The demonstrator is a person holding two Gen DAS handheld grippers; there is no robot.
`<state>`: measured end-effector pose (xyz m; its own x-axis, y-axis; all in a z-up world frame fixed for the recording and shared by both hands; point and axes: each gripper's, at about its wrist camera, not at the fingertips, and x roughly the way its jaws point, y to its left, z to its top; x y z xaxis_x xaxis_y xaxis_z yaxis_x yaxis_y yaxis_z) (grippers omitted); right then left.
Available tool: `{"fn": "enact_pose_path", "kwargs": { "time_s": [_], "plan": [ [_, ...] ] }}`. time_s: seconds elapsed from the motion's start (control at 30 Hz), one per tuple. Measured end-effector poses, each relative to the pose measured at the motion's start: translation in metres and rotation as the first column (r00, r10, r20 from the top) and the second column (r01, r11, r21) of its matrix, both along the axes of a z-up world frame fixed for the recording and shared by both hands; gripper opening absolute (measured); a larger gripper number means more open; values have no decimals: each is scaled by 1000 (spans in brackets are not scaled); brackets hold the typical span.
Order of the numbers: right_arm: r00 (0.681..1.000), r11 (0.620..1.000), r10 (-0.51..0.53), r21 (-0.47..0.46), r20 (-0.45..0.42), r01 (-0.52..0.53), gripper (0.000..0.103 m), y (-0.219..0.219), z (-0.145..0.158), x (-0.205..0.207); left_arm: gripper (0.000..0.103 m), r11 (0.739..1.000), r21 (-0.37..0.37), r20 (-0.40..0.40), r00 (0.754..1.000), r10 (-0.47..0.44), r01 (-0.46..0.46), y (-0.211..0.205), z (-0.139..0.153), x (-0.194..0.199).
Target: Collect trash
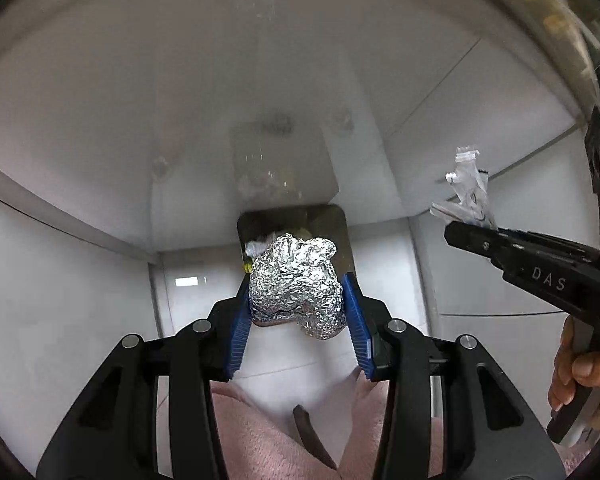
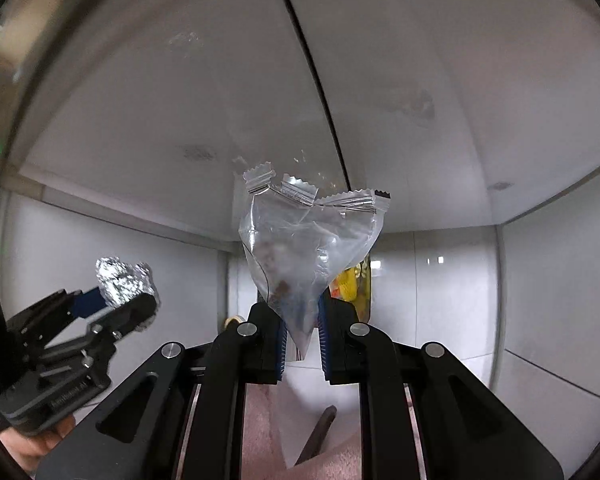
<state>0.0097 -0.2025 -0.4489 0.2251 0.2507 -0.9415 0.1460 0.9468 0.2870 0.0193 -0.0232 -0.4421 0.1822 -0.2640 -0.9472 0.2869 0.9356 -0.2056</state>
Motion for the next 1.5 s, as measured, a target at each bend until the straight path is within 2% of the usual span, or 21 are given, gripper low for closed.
{"fn": "enact_pose_path", "kwargs": {
  "time_s": [0.4, 0.6, 0.73, 0.83, 0.9, 1.0, 1.2, 1.3, 1.37, 1.43, 1.5],
  "plan": [
    [990, 998, -37, 40, -133, 42, 17, 21, -66, 23, 41, 999, 26, -134, 991, -21, 25, -18, -76, 21],
    [986, 998, -49, 41, -160, 56, 19, 22, -81, 30, 42, 999, 26, -161, 987, -27, 32, -25, -90, 27],
    [986, 996, -67, 49, -152, 75, 39, 20, -75, 32, 43, 999, 28, -168, 985, -28, 33, -20, -83, 29],
    [988, 996, -66, 46, -138, 73, 42, 20, -68, 34, 47, 999, 27, -161, 987, -28, 33, -18, -76, 31],
    [989, 996, -70, 40, -132, 75, 45, 19, -65, 35, 58, 999, 23, -151, 988, -25, 29, -18, -72, 32],
    [990, 996, -76, 34, -117, 80, 48, 17, -57, 36, 67, 999, 20, -133, 991, -28, 31, -20, -66, 33],
    [993, 996, -92, 16, -74, 93, 66, 9, -29, 35, 85, 999, 25, -97, 995, -30, 32, -20, -49, 32],
    [995, 996, -94, 3, -39, 94, 76, 1, -9, 32, 92, 1000, 18, -69, 997, -19, 20, -16, -30, 29],
    [996, 996, -88, 0, -19, 88, 91, -3, 6, 29, 95, 1000, 12, -56, 998, -13, 14, -14, -19, 27],
    [997, 997, -77, -12, 8, 77, 96, -6, 23, 24, 95, 1000, 4, -36, 999, -8, 8, -11, -2, 26],
    [997, 998, -65, -22, 32, 65, 96, -9, 37, 22, 95, 1000, -5, -14, 1000, -5, 5, -6, 20, 25]
  ]
}}
